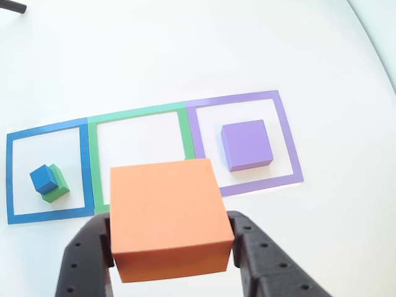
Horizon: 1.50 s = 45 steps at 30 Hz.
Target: Tower of hanoi
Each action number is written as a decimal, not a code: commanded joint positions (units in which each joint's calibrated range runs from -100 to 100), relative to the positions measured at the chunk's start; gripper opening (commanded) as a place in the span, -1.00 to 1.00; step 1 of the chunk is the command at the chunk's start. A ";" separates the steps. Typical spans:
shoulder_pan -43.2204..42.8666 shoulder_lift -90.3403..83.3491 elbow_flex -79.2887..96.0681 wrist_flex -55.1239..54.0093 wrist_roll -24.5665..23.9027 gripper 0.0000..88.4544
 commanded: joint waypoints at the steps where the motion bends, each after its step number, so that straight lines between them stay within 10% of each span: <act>1: -3.18 0.56 -2.94 0.56 0.00 -0.74; 16: -13.44 -1.94 15.42 -11.42 0.00 -0.74; 45: -11.42 32.61 87.15 -133.61 0.00 -0.73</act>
